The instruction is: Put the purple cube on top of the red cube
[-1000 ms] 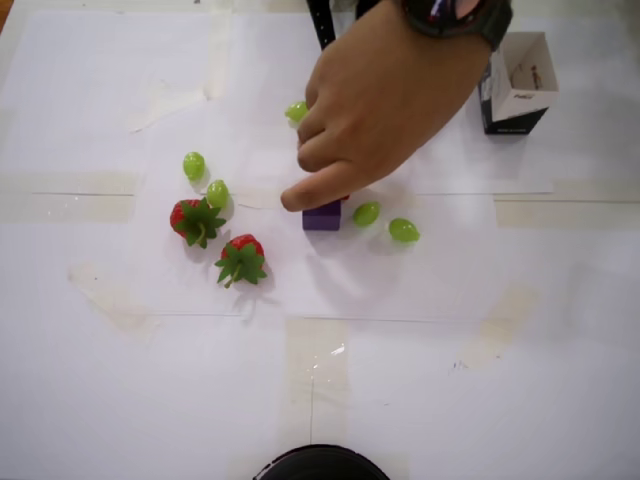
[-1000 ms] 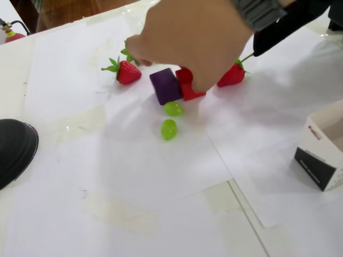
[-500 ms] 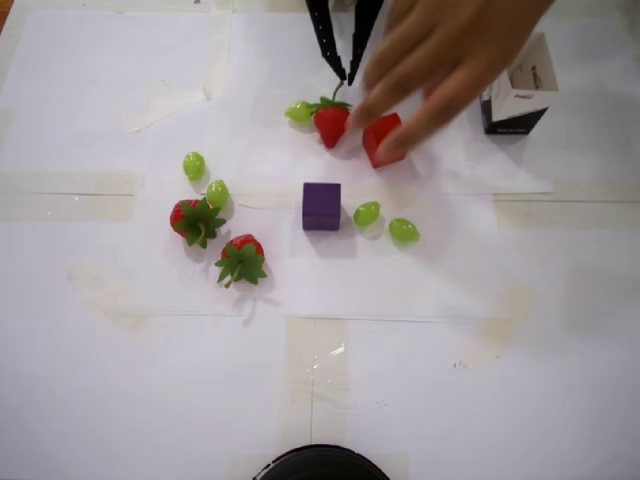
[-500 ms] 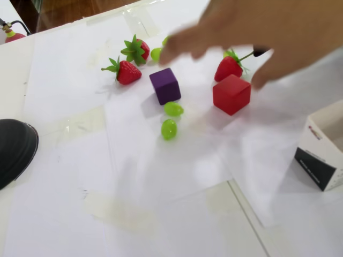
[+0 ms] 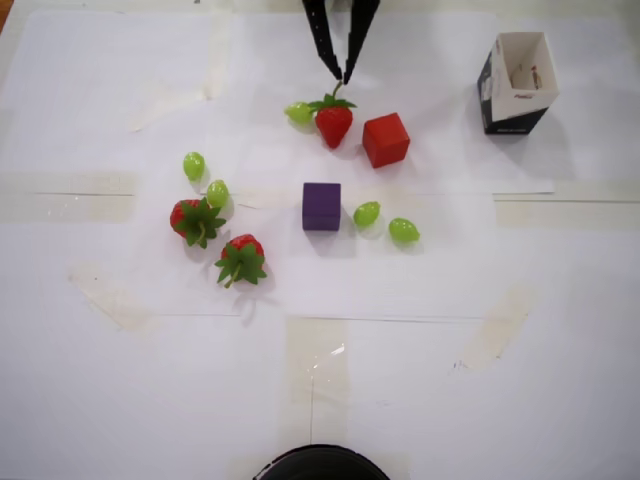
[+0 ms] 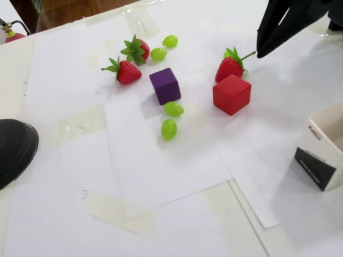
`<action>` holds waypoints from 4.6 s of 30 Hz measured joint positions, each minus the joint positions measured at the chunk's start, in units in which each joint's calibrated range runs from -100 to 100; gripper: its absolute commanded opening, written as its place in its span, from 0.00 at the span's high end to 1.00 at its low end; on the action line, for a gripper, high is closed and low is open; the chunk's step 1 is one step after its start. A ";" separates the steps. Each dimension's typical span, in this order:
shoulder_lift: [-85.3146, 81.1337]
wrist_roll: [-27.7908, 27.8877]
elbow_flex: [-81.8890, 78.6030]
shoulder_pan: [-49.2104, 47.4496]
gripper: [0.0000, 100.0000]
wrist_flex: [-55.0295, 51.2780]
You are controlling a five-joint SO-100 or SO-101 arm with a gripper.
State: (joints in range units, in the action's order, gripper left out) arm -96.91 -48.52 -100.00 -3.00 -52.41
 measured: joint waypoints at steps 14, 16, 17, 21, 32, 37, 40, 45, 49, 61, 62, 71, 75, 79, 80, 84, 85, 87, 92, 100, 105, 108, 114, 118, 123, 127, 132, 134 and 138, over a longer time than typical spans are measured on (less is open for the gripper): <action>10.54 6.01 37.19 13.33 1.00 -23.72; 17.99 6.69 46.70 14.01 1.00 -24.43; 22.26 6.94 51.13 14.16 1.00 -24.51; 39.71 7.37 65.61 12.81 1.00 -23.48; 78.42 6.89 83.71 6.82 1.00 -15.18; 89.23 6.84 90.23 6.22 1.00 -13.91; 95.14 6.84 93.76 5.17 0.99 -13.20; 102.68 6.89 97.56 3.82 0.97 -11.46; 106.22 6.89 98.28 3.37 0.95 -9.64; 109.86 6.54 98.28 2.55 0.80 -5.93; 110.31 6.54 98.28 2.55 0.79 -5.61; 114.49 4.84 98.28 0.75 0.71 -4.27; 114.95 4.10 98.28 -0.52 0.68 -4.27; 114.95 3.57 98.28 -1.12 0.68 -4.27; 114.95 3.42 98.28 -0.97 0.68 -4.27; 114.95 3.22 98.28 -0.97 0.68 -4.27; 114.95 3.22 98.28 -1.27 0.68 -4.27; 115.86 3.22 98.37 -1.72 0.69 -4.27; 118.04 3.22 98.37 -1.87 0.69 -3.16; 119.85 3.22 98.37 -1.87 0.70 -1.26; 121.22 2.88 98.37 -1.87 0.70 0.40; 121.85 2.83 98.37 -1.87 0.71 1.42; 121.94 2.83 98.19 -1.87 0.72 2.53; 121.94 2.83 97.38 -1.72 0.74 2.53; 121.94 2.69 96.11 -1.72 0.81 2.53; 121.94 2.78 95.75 -1.35 0.85 2.53; 121.94 2.69 95.57 -0.75 0.89 2.53; 121.85 3.03 95.57 -0.75 0.90 2.53; 121.40 3.57 95.48 -0.60 0.90 2.45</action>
State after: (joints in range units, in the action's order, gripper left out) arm 24.49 -44.96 -4.52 -3.60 -49.96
